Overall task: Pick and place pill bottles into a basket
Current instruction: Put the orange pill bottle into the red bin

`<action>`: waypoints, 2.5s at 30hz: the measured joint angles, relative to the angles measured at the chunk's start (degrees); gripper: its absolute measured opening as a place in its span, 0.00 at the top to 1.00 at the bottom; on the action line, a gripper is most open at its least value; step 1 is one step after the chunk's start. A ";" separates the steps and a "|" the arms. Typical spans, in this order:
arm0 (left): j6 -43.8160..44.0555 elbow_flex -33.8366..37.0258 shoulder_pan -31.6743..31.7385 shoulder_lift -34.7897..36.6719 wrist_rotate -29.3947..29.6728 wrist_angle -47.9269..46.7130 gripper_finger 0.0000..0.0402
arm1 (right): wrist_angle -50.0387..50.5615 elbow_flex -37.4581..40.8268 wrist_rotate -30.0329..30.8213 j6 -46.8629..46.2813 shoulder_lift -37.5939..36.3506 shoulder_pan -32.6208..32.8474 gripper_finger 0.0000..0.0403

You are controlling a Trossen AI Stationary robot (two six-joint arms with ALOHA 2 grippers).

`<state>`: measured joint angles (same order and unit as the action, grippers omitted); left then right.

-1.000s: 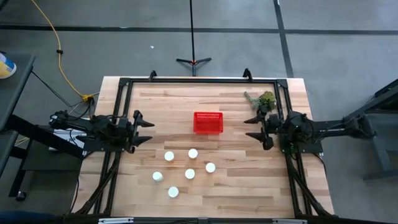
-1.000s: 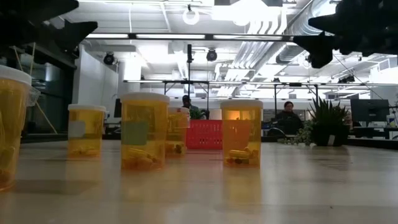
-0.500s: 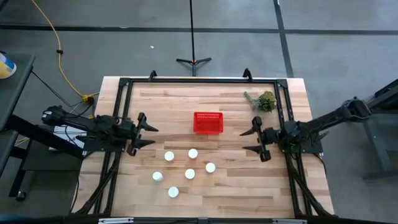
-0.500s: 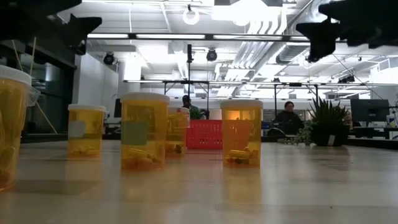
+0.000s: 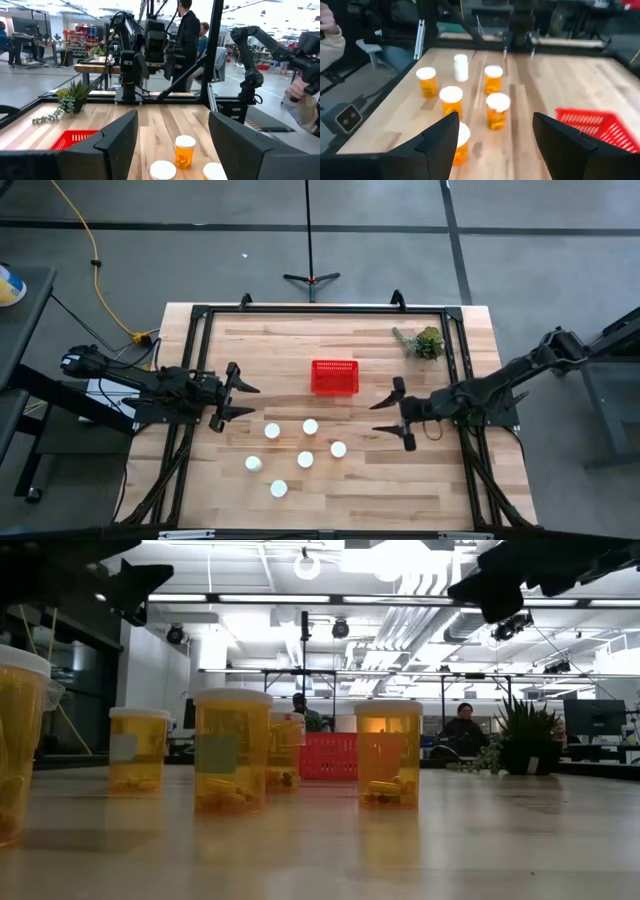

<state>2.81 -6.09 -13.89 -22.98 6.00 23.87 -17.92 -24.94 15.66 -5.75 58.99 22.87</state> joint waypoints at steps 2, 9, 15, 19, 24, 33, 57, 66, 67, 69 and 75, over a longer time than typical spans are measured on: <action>0.02 0.00 0.00 0.00 -0.02 0.13 0.31 | -0.06 -0.76 0.20 -2.47 3.47 0.82 0.39; 0.46 0.00 0.00 0.00 -0.22 -0.01 0.31 | -3.34 -5.49 3.50 -3.13 15.60 4.91 0.39; 0.47 0.00 0.00 0.00 0.01 0.01 0.31 | -3.38 -10.19 3.67 -3.24 23.33 5.82 0.39; 0.48 0.00 0.00 0.00 0.15 0.01 0.31 | -3.23 -13.48 2.47 -3.24 27.14 5.80 0.39; 0.50 0.00 0.00 -0.02 0.20 -0.03 0.31 | -2.72 -15.62 2.08 -3.32 29.93 5.65 0.39; 0.50 0.01 0.00 -0.04 0.22 -0.24 0.31 | -3.89 -16.29 2.42 -10.66 34.98 3.01 0.39; 0.50 0.04 -0.02 -0.04 1.03 -0.42 0.31 | -8.01 -16.27 0.55 -1.41 38.60 3.79 0.23; 0.50 0.04 -0.02 -0.04 1.18 -0.42 0.31 | -9.10 -16.27 0.54 -1.57 39.38 3.34 0.23; 0.50 0.04 -0.01 -0.04 1.16 -0.42 0.31 | -8.91 -16.27 0.88 -1.58 39.40 3.35 0.23; 0.50 0.04 0.00 -0.04 1.16 -0.42 0.31 | -8.88 -16.27 2.26 -1.56 39.89 3.39 0.23; 0.50 0.04 -0.01 -0.04 1.16 -0.42 0.31 | -11.41 -16.27 1.46 -1.22 43.78 2.87 0.23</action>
<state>3.31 -6.04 -13.90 -23.03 7.16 23.44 -29.33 -41.21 17.12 -6.97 102.77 25.74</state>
